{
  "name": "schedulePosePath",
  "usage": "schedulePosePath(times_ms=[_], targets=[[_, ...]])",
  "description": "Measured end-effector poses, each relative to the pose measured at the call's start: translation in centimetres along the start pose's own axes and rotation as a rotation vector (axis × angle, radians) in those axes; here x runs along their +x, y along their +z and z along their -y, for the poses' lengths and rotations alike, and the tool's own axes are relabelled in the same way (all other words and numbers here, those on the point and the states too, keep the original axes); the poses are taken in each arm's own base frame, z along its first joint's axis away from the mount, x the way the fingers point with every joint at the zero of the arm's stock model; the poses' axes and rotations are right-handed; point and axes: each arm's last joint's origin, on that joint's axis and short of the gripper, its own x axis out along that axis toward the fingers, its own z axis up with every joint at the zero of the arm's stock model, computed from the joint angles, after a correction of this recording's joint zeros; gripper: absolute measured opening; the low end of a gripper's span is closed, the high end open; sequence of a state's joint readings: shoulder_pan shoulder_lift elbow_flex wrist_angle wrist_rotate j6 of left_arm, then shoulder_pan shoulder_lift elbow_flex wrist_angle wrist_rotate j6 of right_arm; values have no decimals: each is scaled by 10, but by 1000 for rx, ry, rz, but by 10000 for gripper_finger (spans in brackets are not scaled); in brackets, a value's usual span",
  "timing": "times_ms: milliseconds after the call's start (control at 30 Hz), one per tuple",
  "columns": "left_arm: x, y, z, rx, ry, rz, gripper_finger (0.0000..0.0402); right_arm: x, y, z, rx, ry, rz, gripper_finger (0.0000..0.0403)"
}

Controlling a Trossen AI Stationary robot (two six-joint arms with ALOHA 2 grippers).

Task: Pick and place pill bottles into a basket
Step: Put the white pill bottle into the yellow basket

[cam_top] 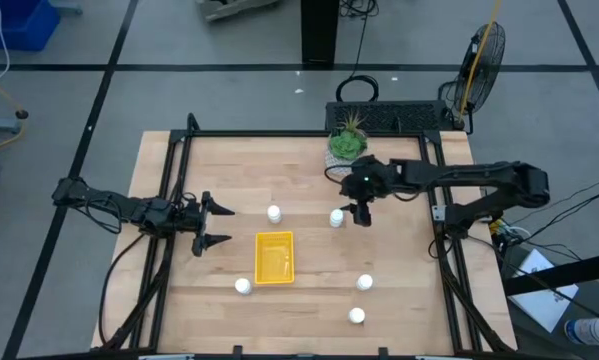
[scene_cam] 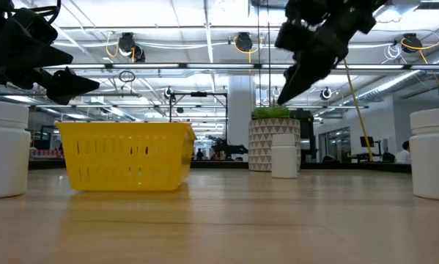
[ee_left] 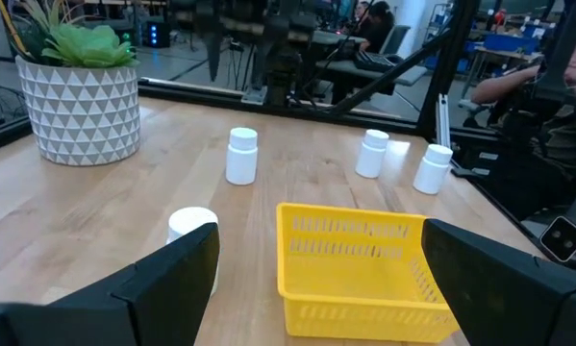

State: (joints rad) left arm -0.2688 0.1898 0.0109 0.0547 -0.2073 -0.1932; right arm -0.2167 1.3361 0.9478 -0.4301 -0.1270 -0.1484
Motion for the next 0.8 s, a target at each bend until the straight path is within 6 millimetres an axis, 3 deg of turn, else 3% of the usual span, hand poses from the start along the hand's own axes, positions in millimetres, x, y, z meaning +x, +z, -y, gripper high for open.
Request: schedulePosePath(times_ms=[233,633,800], targets=[[0,0,0,5,-6,-3,365,19,-3,3,22,83,-34,221],[0,-1,0,6,-6,-11,365,20,3,3,67,104,20,223],[0,-2,1,7,-43,-30,365,19,7,2,50,171,76,248]])
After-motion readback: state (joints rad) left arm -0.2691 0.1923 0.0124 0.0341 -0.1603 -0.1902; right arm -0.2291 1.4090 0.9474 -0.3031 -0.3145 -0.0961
